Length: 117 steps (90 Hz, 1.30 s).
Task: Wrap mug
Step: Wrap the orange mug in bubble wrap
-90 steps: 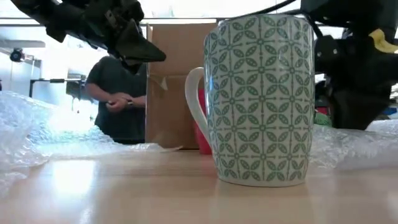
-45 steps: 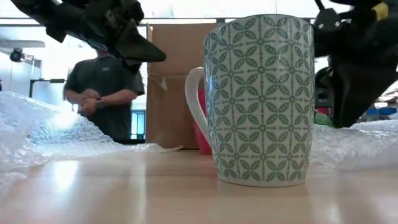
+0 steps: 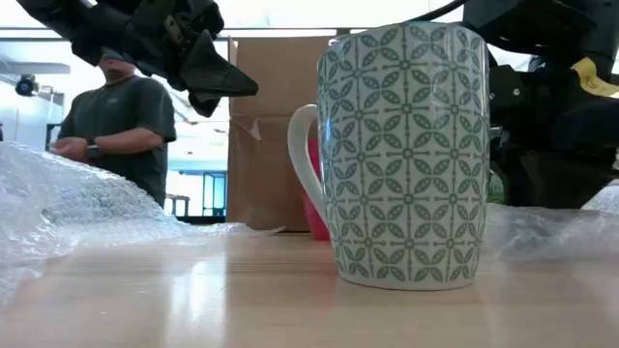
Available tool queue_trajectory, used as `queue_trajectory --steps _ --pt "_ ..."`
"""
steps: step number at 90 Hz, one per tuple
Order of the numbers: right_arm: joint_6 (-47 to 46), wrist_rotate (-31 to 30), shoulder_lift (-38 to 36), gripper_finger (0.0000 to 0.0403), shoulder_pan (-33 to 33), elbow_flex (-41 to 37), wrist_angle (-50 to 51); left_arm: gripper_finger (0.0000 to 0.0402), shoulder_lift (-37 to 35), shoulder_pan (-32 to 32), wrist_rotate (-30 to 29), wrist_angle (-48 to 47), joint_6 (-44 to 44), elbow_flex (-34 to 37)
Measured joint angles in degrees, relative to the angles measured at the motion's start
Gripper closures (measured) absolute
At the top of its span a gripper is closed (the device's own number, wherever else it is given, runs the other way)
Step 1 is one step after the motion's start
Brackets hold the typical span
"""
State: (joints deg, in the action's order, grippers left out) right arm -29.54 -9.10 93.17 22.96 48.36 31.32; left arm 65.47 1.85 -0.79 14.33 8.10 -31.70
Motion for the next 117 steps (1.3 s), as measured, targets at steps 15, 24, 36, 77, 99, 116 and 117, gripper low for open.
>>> queue_trajectory --steps 15,24,36,77,99,116,117 --pt "-0.04 0.00 -2.98 0.0388 -0.11 -0.04 0.75 0.0402 0.00 -0.01 0.00 0.02 0.06 0.00" --pt "-0.43 0.05 -4.11 0.0359 -0.11 -0.04 0.86 0.0402 0.00 0.00 0.01 0.02 0.11 0.00" --pt "0.49 0.09 -4.55 0.0336 -0.68 -0.04 3.25 0.0402 0.00 0.00 0.01 0.02 0.13 0.00" --pt "1.66 0.72 -7.56 0.0402 -1.77 0.45 7.02 0.0402 0.00 0.00 0.01 -0.16 0.13 0.00" --pt "2.96 0.71 -17.14 0.0403 -2.39 5.16 12.37 0.0402 0.00 0.00 0.01 -0.26 0.13 0.00" --pt "2.57 2.05 -22.02 0.0403 -3.08 5.46 12.29 0.0402 0.00 0.00 0.01 0.49 0.80 0.00" --pt "2.56 2.37 -22.21 0.0403 -3.10 5.46 12.29 0.0402 0.00 0.00 0.01 0.82 0.98 0.00"
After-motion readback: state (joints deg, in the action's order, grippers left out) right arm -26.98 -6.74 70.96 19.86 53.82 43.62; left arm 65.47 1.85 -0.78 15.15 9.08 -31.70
